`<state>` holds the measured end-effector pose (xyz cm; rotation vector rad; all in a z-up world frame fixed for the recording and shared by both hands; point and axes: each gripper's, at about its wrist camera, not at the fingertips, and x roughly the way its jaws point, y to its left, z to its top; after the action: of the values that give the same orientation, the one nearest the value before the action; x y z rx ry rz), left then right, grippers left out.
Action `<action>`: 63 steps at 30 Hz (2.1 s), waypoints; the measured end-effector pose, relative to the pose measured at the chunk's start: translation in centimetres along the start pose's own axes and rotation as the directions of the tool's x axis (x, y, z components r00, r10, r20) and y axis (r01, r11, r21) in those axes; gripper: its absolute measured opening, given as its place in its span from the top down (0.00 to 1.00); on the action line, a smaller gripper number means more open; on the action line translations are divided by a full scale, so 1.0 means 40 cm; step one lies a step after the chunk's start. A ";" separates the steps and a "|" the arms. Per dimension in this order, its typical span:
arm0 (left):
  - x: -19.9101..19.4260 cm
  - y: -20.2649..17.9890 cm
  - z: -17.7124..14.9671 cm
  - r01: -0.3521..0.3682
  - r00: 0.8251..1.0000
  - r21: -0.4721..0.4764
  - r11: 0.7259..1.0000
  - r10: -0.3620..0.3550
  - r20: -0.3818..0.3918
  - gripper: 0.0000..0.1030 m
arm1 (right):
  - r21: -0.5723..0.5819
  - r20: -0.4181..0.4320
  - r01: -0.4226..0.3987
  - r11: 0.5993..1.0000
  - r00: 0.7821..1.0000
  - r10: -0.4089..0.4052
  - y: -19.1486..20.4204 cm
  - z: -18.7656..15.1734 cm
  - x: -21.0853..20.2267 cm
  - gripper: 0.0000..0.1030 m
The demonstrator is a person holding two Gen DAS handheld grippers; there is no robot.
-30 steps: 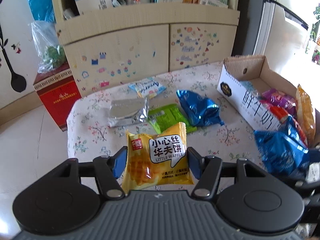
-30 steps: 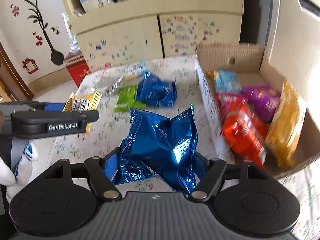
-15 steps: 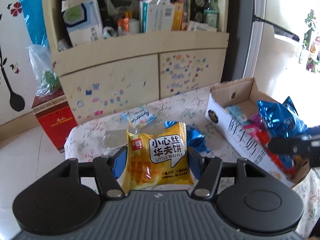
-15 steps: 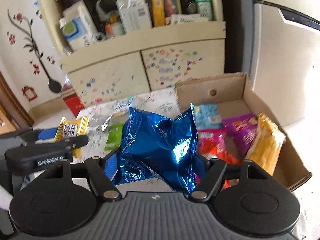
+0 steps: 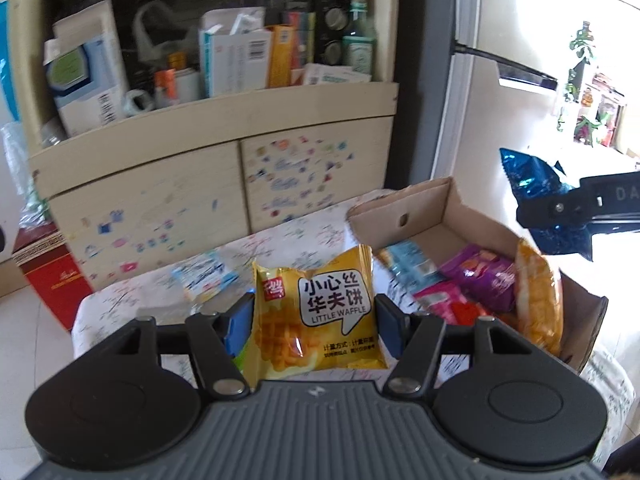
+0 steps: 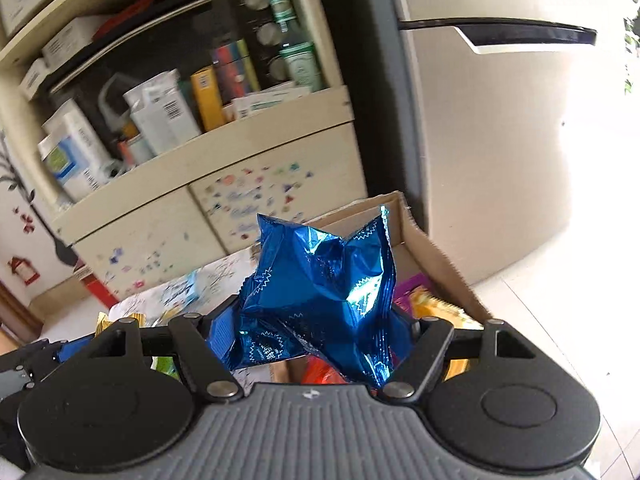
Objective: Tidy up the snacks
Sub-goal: 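Carry both held packets toward the cardboard box, then release both packets into the box and withdraw both tools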
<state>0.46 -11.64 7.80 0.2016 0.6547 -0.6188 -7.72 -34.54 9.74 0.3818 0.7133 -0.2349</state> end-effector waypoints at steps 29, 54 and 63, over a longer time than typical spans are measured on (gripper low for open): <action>0.219 -0.191 0.089 0.198 0.980 0.026 0.980 -0.198 -0.025 0.31 | 0.157 -0.012 0.057 0.986 0.998 -0.055 -0.075 0.070 0.083 0.20; 0.148 -0.072 0.096 0.073 0.996 -0.062 0.995 -0.076 -0.051 0.14 | 0.178 -0.038 0.028 0.984 0.999 -0.022 -0.052 0.067 0.106 0.04; 0.120 0.023 0.079 -0.004 0.996 -0.078 0.997 -0.003 -0.088 0.13 | 0.079 -0.057 -0.019 0.997 0.998 0.023 0.015 0.052 0.125 0.04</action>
<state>5.62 -14.31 7.26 0.1572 0.7626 -0.5849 -2.61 -35.28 7.96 0.4721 0.7583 -0.2330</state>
